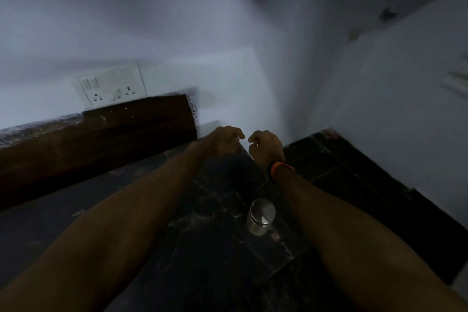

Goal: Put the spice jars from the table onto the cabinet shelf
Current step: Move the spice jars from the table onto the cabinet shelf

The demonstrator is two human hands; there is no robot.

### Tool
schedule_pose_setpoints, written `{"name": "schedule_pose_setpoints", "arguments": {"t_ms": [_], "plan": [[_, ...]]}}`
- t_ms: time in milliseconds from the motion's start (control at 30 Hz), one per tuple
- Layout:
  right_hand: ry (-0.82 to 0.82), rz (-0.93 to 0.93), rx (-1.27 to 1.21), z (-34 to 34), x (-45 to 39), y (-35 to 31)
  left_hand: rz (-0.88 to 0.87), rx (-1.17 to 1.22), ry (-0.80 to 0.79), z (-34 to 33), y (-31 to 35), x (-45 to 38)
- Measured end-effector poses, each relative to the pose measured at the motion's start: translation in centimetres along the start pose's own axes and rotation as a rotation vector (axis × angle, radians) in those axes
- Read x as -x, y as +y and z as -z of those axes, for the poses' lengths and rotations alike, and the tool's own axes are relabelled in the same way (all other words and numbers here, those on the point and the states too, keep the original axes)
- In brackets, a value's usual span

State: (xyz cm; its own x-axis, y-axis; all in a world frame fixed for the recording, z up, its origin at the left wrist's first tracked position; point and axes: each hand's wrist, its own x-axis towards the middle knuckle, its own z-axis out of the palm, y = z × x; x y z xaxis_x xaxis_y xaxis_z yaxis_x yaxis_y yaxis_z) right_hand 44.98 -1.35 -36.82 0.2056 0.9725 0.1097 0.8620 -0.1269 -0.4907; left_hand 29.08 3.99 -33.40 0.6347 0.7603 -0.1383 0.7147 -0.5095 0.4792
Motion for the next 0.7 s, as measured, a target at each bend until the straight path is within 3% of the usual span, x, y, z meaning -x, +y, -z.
{"name": "schedule_pose_setpoints", "arguments": {"t_ms": [433,700], "plan": [[-0.254,-0.237,0.024,-6.1,8.0,5.6,0.122,0.232,-0.213,-13.1,-2.3,2.7],[-0.185,-0.274,0.144,-8.9,11.0,6.5,0.156,0.243,-0.252,-15.9,-3.0,4.7]]}}
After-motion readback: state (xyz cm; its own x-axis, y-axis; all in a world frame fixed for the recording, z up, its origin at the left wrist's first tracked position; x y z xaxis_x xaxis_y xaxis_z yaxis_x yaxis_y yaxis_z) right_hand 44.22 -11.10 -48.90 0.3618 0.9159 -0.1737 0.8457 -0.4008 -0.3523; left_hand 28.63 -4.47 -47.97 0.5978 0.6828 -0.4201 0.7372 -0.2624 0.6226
